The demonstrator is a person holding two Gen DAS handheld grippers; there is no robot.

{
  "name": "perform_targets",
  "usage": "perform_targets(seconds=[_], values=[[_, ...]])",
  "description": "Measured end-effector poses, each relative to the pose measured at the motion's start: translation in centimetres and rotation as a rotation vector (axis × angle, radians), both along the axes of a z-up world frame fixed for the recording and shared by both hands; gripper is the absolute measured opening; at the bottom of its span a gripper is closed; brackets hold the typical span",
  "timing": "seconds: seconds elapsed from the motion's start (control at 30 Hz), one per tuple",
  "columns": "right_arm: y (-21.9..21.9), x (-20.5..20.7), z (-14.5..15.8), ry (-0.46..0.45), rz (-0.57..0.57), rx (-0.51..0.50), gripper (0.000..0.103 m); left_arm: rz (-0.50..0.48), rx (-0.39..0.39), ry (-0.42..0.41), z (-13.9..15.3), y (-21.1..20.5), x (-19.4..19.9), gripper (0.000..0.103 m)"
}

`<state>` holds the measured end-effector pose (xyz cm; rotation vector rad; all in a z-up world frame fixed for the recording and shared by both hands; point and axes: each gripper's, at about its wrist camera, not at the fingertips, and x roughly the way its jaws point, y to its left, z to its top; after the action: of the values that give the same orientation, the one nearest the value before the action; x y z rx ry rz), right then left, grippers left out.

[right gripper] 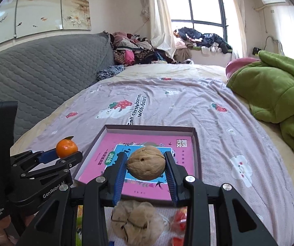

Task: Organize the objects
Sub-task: 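Lift and carry the mandarin with left tool while right tool carries walnut toward tray, then lower and release the mandarin onto the book while right tool releases the walnut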

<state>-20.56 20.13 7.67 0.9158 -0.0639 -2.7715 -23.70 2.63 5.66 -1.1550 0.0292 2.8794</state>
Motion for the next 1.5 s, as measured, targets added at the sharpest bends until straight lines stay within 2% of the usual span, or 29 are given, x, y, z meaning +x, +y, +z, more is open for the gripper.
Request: perform_targets(seconds=[0.2, 0.4, 0.83, 0.9, 1.03, 1.2, 1.33, 1.5], values=[[-0.4, -3.6, -2.4, -0.087, 0.006, -0.001, 0.037, -0.017, 0.014, -0.072, -1.8, 0.5, -3.7, 0.040], [-1.2, -6.2, -5.4, -0.173, 0.009, 0.035, 0.037, -0.024, -0.012, -0.159, -4.7, 1.3, -6.6, 0.040], [-2.2, -10.5, -10.9, -0.352, -0.005, 0.106, 0.037, -0.026, -0.011, -0.303, -9.3, 0.4, -9.5, 0.040], [-2.2, -10.7, -11.4, -0.364, -0.008, 0.109, 0.037, -0.017, -0.021, -0.312, -9.8, 0.4, -9.7, 0.040], [-2.0, -11.1, -12.3, -0.405, -0.014, 0.092, 0.037, -0.018, 0.010, -0.344, -10.8, 0.3, -10.0, 0.040], [-1.8, -11.3, -12.7, -0.417, -0.011, 0.106, 0.037, -0.024, -0.006, -0.336, -10.8, 0.6, -9.8, 0.040], [-1.4, -11.2, -12.7, -0.435, -0.011, 0.081, 0.038, -0.034, -0.008, -0.333, -10.8, 0.8, -9.7, 0.042], [-1.5, -11.0, -11.7, -0.415, 0.002, 0.079, 0.048, -0.041, -0.005, -0.333, -10.3, 1.0, -9.4, 0.048]])
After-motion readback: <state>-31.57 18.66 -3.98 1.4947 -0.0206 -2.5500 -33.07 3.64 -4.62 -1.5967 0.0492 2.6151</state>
